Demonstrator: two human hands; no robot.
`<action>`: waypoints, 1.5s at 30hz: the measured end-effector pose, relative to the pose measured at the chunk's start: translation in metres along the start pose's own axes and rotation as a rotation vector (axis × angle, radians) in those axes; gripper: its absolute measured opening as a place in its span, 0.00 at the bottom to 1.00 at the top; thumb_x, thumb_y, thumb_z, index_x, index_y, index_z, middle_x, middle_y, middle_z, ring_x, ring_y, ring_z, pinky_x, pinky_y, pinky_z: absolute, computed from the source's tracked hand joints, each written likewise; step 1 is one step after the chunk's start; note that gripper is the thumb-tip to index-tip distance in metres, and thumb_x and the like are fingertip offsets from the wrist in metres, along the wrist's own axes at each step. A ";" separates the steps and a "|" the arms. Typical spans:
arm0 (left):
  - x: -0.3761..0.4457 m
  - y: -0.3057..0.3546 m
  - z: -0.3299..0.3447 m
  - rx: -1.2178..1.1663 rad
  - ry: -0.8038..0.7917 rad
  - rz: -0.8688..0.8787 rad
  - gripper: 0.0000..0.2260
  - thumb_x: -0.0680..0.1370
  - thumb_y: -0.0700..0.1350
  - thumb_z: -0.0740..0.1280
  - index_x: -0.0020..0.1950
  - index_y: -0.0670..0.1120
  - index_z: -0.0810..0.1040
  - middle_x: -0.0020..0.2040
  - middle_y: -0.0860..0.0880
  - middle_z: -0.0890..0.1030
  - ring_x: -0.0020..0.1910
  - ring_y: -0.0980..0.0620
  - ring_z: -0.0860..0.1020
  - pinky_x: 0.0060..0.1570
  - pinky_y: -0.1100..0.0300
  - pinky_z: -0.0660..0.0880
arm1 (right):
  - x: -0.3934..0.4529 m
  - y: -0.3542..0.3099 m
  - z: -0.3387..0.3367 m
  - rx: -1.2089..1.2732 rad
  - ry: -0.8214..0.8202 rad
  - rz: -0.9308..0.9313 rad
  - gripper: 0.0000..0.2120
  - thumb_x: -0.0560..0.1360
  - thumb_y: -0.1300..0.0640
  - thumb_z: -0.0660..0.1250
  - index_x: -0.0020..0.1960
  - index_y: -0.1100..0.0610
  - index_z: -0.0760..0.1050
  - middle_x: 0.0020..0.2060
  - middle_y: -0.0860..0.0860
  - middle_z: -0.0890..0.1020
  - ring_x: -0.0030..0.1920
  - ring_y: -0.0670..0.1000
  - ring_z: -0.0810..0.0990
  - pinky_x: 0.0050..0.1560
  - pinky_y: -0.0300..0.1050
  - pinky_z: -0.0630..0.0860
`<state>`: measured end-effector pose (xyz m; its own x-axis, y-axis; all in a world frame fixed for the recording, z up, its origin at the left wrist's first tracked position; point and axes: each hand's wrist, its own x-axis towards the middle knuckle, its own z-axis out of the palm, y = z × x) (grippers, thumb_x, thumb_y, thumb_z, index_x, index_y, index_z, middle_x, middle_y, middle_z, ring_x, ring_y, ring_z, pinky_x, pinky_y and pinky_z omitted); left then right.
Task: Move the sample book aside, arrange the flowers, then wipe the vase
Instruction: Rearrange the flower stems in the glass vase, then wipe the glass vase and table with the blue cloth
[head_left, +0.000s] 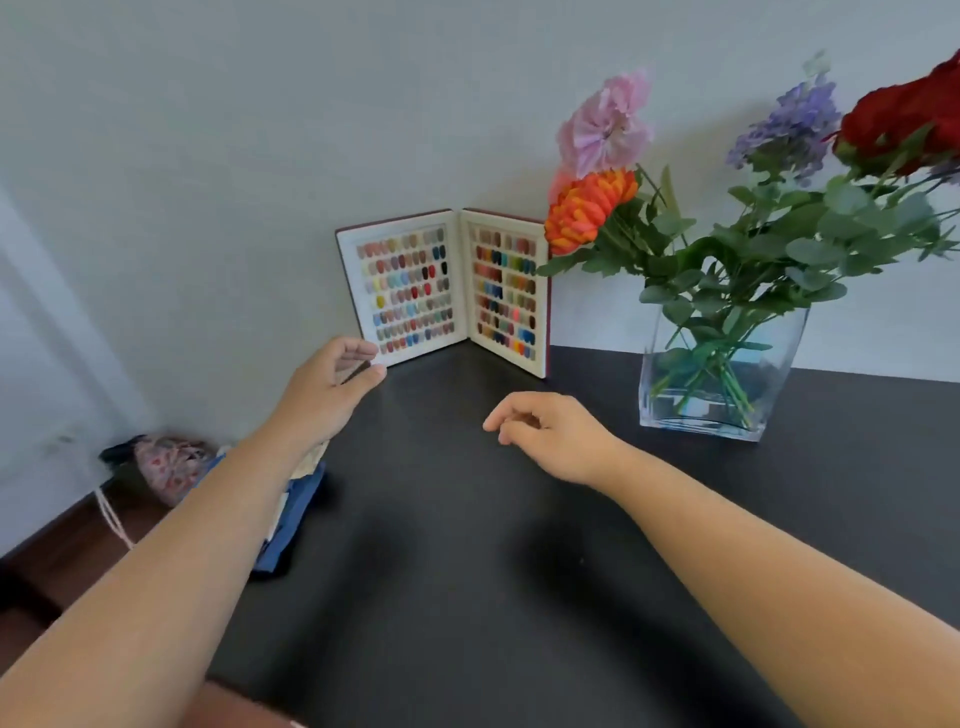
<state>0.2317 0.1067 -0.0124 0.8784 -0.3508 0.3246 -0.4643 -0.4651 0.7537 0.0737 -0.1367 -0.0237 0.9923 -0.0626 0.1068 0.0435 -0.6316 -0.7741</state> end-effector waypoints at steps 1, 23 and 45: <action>-0.008 -0.012 -0.013 0.046 0.002 -0.032 0.07 0.78 0.51 0.69 0.55 0.58 0.77 0.55 0.63 0.78 0.60 0.57 0.75 0.61 0.56 0.69 | 0.007 -0.003 0.015 -0.004 -0.073 0.012 0.10 0.76 0.54 0.62 0.48 0.42 0.79 0.42 0.45 0.82 0.36 0.41 0.78 0.37 0.34 0.73; -0.114 -0.155 -0.110 0.547 0.068 -0.754 0.27 0.74 0.71 0.57 0.64 0.57 0.78 0.68 0.46 0.74 0.69 0.35 0.64 0.65 0.45 0.64 | 0.082 -0.082 0.212 0.585 -0.026 0.446 0.15 0.73 0.61 0.67 0.55 0.51 0.66 0.43 0.50 0.77 0.46 0.51 0.82 0.51 0.51 0.81; -0.090 -0.054 -0.033 -1.224 -0.035 -0.419 0.22 0.78 0.44 0.66 0.71 0.44 0.69 0.64 0.42 0.78 0.60 0.43 0.79 0.46 0.51 0.81 | 0.052 -0.054 0.160 1.387 -0.115 0.527 0.15 0.77 0.46 0.65 0.56 0.56 0.78 0.45 0.57 0.85 0.42 0.59 0.85 0.40 0.55 0.82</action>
<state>0.1819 0.1905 -0.0632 0.9189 -0.3894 -0.0630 0.2653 0.4918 0.8293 0.1416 0.0174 -0.0760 0.9290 0.0576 -0.3655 -0.3076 0.6692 -0.6765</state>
